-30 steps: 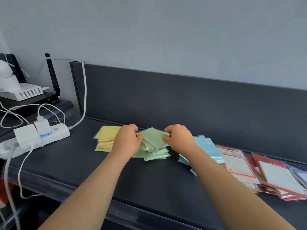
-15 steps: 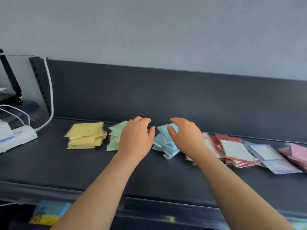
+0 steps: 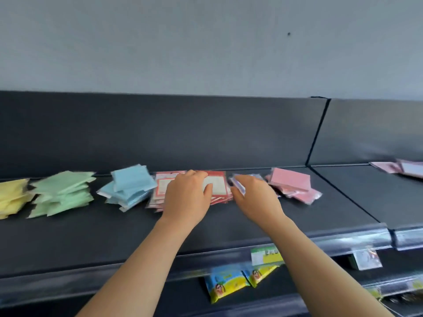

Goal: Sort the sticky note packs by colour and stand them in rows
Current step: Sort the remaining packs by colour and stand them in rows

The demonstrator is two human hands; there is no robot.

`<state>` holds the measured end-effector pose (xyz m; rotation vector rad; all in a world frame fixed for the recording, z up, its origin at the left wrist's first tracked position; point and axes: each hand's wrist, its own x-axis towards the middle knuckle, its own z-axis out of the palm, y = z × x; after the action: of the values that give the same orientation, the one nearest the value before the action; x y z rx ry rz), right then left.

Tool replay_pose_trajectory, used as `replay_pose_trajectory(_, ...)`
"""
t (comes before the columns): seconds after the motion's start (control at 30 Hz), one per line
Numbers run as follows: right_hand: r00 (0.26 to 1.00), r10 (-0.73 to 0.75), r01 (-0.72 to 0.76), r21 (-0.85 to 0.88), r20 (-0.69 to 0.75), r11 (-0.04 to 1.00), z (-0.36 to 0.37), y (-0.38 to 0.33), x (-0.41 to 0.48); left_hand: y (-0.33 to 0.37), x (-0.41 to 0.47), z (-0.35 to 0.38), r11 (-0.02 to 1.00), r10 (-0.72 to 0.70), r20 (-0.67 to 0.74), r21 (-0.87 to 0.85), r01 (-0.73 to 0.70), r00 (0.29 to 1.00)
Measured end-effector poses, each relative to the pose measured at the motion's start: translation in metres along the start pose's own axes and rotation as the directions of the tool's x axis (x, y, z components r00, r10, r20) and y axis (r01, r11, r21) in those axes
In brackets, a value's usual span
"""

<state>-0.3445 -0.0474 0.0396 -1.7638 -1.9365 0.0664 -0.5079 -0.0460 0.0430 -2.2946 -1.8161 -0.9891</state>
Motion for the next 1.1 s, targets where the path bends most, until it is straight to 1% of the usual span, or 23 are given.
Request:
replay_pose_trajectory(0.13,0.999,0.054,-0.055,-0.06,-0.007,0.997,-0.039,0.077,-0.022,0.074,0.0,0.036,0.999,0.028,0.024,-0.045,-0.027,0.999)
replay_pose_trajectory(0.3,0.99,0.137,-0.139,-0.072,-0.029,0.988,-0.076,0.156,-0.042,0.15,0.002,0.08,0.995,0.095,0.038,-0.04,-0.094,0.995)
replay_pose_trajectory(0.47,0.976,0.216,-0.219,-0.088,-0.033,0.972,-0.105,0.229,-0.056,0.213,0.008,0.124,0.987,0.151,0.099,-0.07,-0.144,0.984)
replay_pose_trajectory(0.63,0.955,0.291,-0.295,-0.083,-0.057,0.952,-0.122,0.294,-0.053,0.265,0.026,0.167,0.977,0.191,0.162,-0.127,-0.172,0.968)
replay_pose_trajectory(0.9,0.939,0.333,-0.342,-0.129,-0.087,0.931,-0.136,0.387,-0.008,0.327,0.084,0.238,0.967,0.234,0.184,-0.151,-0.207,0.955)
replay_pose_trajectory(1.1,0.919,0.388,-0.394,-0.117,-0.073,0.911,-0.147,0.445,0.021,0.37,0.121,0.279,0.961,0.259,0.222,-0.155,-0.228,0.94)
